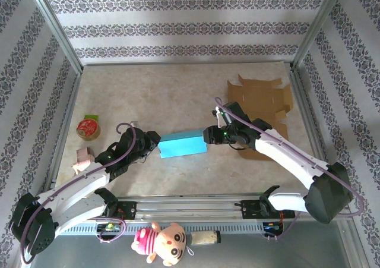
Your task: Fold the paper box
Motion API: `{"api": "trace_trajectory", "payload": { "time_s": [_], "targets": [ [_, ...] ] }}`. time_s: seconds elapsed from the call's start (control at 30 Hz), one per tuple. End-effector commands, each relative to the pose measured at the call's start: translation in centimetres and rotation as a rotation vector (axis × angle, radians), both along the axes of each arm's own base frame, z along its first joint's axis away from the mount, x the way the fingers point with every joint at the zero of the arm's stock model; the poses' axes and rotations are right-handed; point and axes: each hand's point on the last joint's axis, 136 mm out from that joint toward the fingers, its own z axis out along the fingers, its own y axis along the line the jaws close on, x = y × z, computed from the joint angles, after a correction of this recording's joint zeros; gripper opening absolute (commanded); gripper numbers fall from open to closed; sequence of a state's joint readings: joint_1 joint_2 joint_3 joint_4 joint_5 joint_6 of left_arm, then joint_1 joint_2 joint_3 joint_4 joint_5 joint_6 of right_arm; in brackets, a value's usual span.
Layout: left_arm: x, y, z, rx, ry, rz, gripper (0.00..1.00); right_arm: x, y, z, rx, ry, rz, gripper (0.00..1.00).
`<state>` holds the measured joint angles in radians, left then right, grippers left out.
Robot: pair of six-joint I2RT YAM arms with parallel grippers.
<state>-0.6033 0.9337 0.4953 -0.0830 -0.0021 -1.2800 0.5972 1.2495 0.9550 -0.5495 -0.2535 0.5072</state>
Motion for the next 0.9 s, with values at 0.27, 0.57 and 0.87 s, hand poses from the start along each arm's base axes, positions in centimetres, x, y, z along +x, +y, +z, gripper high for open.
{"api": "trace_trajectory", "payload": {
  "time_s": [0.27,0.57,0.87],
  "targets": [
    [-1.5,-0.1,-2.6,0.085,0.085,-0.069,0.27,2.1,0.9,1.0,0.048,0.002,-0.037,0.51],
    [-3.0,0.6,-4.0,0.149,0.144,-0.103,0.27,0.4,-0.9,-5.4,-0.171,0.05,0.017,0.17],
    [-8.1,-1.5,-6.0,0.234,0.237,-0.224,0.24,-6.5,-3.4,-7.1,-0.178,0.11,-0.004,0.22]
  ]
}}
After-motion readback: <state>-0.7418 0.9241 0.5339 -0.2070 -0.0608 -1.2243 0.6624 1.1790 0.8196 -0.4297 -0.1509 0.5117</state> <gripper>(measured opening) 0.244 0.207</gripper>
